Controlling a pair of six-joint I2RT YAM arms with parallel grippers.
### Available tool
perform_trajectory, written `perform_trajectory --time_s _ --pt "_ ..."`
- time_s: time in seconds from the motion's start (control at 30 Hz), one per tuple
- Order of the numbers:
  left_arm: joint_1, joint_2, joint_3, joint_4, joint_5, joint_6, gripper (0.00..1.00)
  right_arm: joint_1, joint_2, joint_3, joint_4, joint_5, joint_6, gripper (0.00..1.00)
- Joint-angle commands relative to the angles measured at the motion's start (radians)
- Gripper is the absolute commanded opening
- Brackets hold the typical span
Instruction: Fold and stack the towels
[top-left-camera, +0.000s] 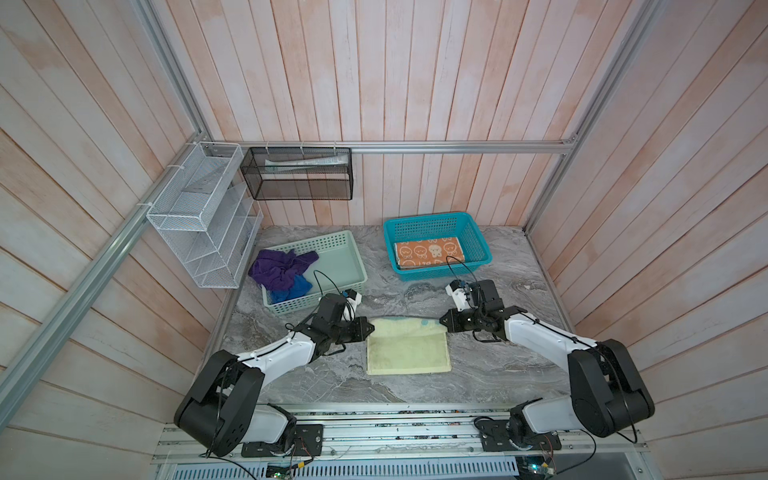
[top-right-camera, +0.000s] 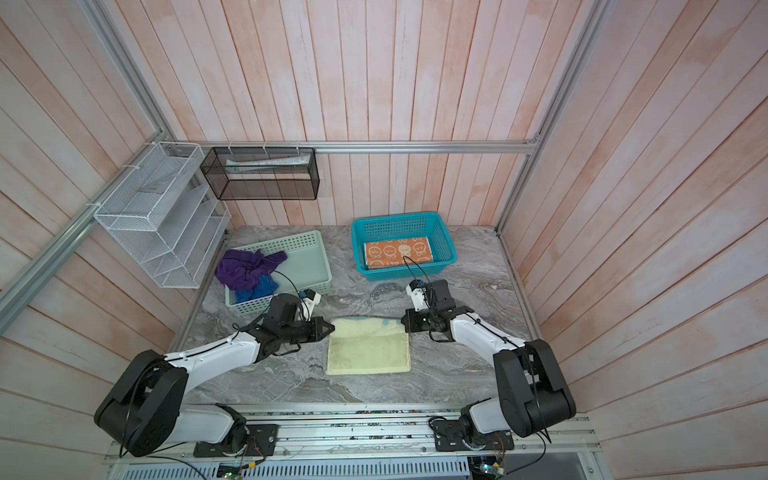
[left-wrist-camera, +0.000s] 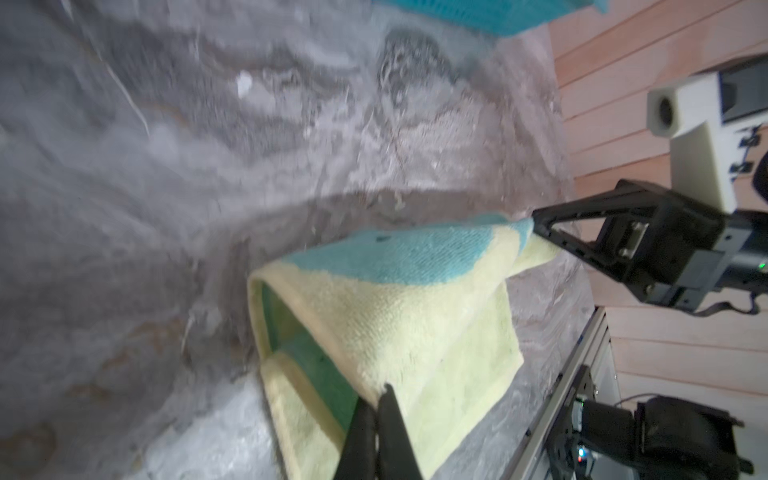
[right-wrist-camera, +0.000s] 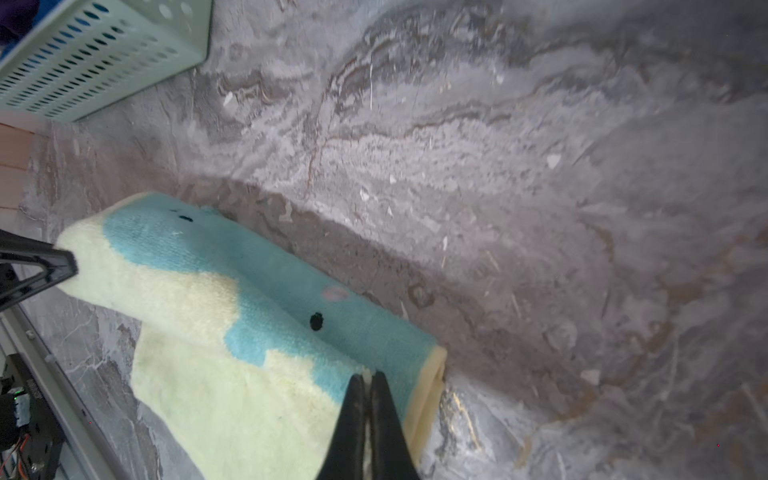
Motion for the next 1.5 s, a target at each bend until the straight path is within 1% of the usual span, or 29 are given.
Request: perform_trajectory --time_s 0.0,0.1,0.27,0.4,0.5,0.6,0.7,0.8,0.93,1.2,1.33,1.47 --pt "0.0 0.008 -0.032 0.077 0.005 -0.05 0.0 0.006 -0.006 -0.034 0.028 0.001 0.043 0.0" --pt "0.0 0.0 -0.001 0.058 0.012 -0.045 0.0 0.007 -0.024 -0.006 -0.003 0.003 0.043 0.0" --pt "-0.002 -0.058 0.059 -0.027 0.005 -0.024 0.0 0.015 -0.073 0.058 -0.087 0.005 0.042 0.0" --pt "-0.001 -0.123 0.058 -0.073 0.019 -0.038 0.0 0.027 -0.107 0.065 -0.156 0.004 0.066 0.0" --pt "-0.004 -0.172 0.022 -0.096 0.021 -0.056 0.0 0.043 -0.136 0.029 -0.174 -0.009 0.102 0.0" --pt "-0.01 -0.201 -0.043 -0.079 0.042 -0.096 0.0 0.07 -0.159 -0.04 -0.144 -0.04 0.16 0.0" --pt "-0.026 -0.213 -0.108 -0.065 0.051 -0.137 0.0 0.081 -0.175 -0.132 -0.07 -0.113 0.235 0.0" --pt "-0.032 -0.222 -0.17 -0.048 0.054 -0.167 0.0 0.083 -0.197 -0.189 -0.045 -0.099 0.282 0.0" --pt "-0.033 -0.251 -0.2 -0.052 0.053 -0.183 0.0 0.083 -0.206 -0.159 -0.105 -0.056 0.265 0.0" --pt "-0.033 -0.305 -0.153 -0.16 0.043 -0.151 0.0 0.076 -0.228 -0.065 -0.253 0.001 0.209 0.0" --pt "-0.037 -0.341 -0.168 -0.183 0.055 -0.167 0.0 0.069 -0.252 -0.062 -0.295 -0.002 0.211 0.0" --pt "-0.066 -0.371 -0.229 -0.153 0.055 -0.215 0.0 0.069 -0.253 -0.1 -0.288 -0.032 0.236 0.0"
